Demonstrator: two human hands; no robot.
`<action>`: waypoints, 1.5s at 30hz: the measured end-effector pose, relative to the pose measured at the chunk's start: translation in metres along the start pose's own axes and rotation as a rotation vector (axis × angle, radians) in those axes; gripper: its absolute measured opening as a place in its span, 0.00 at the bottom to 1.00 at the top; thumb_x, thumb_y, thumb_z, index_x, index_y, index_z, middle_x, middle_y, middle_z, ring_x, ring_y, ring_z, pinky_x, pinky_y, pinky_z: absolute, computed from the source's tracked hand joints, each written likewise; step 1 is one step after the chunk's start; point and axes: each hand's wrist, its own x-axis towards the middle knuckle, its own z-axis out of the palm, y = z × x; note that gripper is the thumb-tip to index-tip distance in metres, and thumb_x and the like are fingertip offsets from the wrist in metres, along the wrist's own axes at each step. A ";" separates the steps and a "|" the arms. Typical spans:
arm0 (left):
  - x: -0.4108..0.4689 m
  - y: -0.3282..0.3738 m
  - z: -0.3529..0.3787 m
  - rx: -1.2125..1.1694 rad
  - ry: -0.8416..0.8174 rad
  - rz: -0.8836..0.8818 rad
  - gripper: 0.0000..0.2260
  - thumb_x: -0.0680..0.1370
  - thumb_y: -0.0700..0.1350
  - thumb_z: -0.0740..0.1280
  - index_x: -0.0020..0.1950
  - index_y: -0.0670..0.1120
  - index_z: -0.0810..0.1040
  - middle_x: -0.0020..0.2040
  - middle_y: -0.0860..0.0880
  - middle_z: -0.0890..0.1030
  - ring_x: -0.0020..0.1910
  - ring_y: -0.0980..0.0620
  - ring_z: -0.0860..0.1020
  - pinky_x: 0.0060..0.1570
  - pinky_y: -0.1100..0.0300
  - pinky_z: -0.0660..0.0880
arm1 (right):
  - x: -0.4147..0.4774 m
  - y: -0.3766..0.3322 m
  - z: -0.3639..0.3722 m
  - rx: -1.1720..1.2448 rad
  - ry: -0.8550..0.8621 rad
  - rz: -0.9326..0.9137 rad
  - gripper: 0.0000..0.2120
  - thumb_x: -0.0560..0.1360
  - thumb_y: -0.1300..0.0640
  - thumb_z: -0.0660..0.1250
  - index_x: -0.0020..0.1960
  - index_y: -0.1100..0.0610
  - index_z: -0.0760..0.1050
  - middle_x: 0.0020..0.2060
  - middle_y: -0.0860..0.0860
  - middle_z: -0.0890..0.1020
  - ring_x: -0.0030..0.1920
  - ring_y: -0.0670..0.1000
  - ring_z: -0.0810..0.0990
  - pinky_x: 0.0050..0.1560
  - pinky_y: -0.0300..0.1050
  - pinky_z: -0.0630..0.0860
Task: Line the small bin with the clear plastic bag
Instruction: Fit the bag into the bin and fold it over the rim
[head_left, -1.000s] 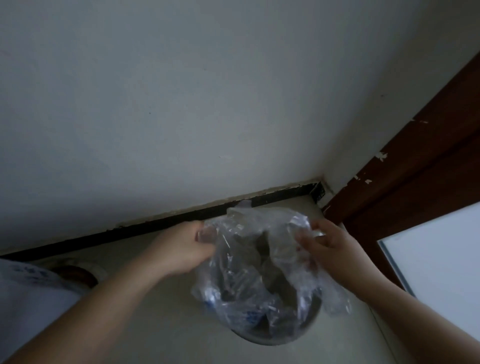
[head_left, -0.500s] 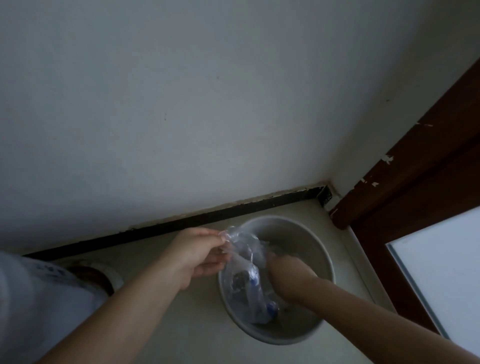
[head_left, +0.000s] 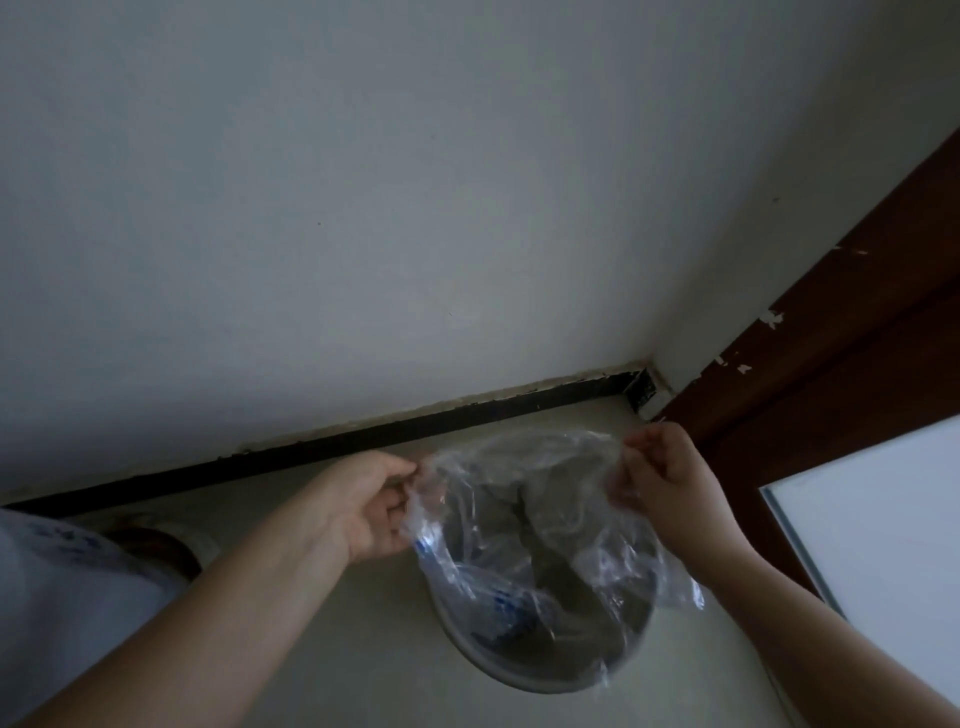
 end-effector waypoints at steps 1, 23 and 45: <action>0.002 0.000 0.002 0.034 0.018 0.012 0.07 0.78 0.39 0.63 0.46 0.39 0.79 0.34 0.44 0.82 0.31 0.47 0.80 0.33 0.53 0.78 | 0.002 0.001 0.002 -0.004 -0.003 -0.024 0.05 0.79 0.60 0.60 0.51 0.51 0.70 0.36 0.53 0.81 0.30 0.46 0.82 0.31 0.39 0.80; 0.054 -0.004 -0.004 0.798 0.334 0.557 0.05 0.72 0.48 0.73 0.37 0.52 0.79 0.38 0.54 0.80 0.37 0.58 0.76 0.27 0.63 0.69 | 0.049 0.023 -0.018 -0.173 -0.347 0.091 0.09 0.77 0.59 0.63 0.50 0.47 0.79 0.42 0.54 0.80 0.38 0.48 0.78 0.44 0.45 0.73; -0.024 -0.096 -0.014 1.725 -0.159 1.641 0.19 0.78 0.56 0.62 0.67 0.51 0.74 0.64 0.52 0.77 0.67 0.52 0.71 0.71 0.39 0.57 | -0.078 0.049 -0.052 -0.837 -0.522 -0.989 0.21 0.75 0.42 0.65 0.66 0.44 0.71 0.69 0.46 0.71 0.72 0.50 0.64 0.66 0.53 0.67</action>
